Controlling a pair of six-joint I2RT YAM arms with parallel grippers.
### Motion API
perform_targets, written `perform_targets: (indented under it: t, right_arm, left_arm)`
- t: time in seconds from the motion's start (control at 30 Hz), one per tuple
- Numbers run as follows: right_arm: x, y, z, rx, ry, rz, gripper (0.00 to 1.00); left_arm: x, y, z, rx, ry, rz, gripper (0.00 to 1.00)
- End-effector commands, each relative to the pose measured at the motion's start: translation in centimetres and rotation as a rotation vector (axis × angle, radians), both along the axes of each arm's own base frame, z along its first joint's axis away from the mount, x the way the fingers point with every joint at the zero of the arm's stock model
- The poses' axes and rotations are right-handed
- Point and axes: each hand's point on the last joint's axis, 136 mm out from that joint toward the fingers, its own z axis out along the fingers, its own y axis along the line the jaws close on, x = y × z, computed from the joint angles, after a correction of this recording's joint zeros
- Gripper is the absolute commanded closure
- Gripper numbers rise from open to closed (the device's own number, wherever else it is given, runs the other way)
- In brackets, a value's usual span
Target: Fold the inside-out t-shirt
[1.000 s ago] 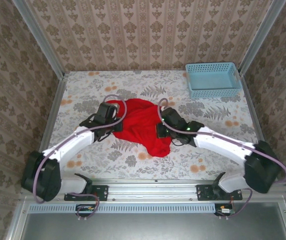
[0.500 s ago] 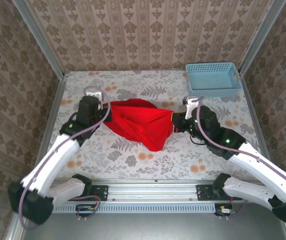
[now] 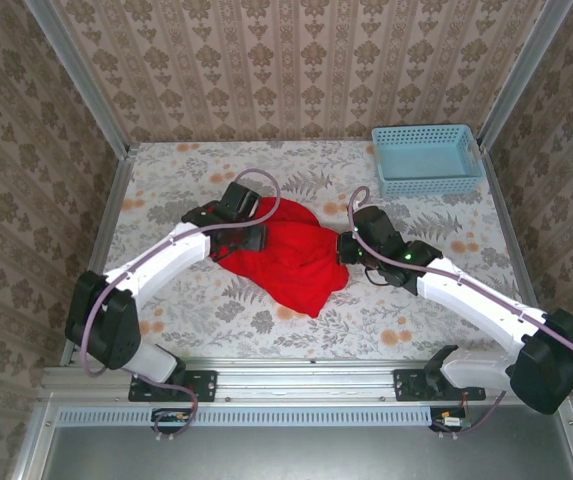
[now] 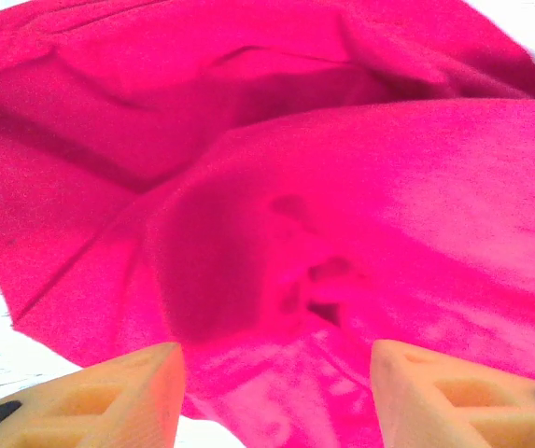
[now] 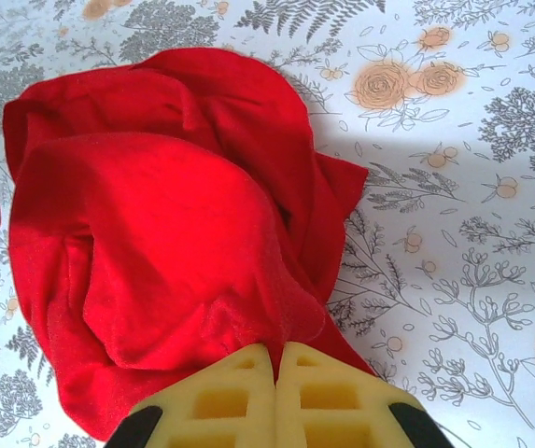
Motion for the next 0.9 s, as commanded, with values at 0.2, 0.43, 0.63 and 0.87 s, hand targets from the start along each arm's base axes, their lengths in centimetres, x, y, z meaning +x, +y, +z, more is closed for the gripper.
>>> perform_targets:
  t: [0.2, 0.43, 0.63, 0.87]
  right_arm:
    - [-0.4, 0.9, -0.2, 0.076, -0.006, 0.021, 1.00]
    - [-1.2, -1.9, -3.6, -0.004, 0.073, -0.101, 1.00]
    - [-2.9, -4.3, -8.7, -0.046, 0.192, -0.177, 0.97]
    - [-3.5, -7.8, -4.0, -0.313, 0.081, -0.196, 0.51]
  left_arm:
    - [-0.4, 0.3, -5.8, 0.109, 0.173, 0.060, 0.44]
    - [-0.4, 1.3, -8.4, 0.105, 0.228, 0.089, 0.80]
    - [-2.9, 0.1, -6.7, -0.023, 0.115, 0.012, 0.96]
    - [-5.9, 0.0, -3.7, -0.248, -0.066, -0.016, 1.00]
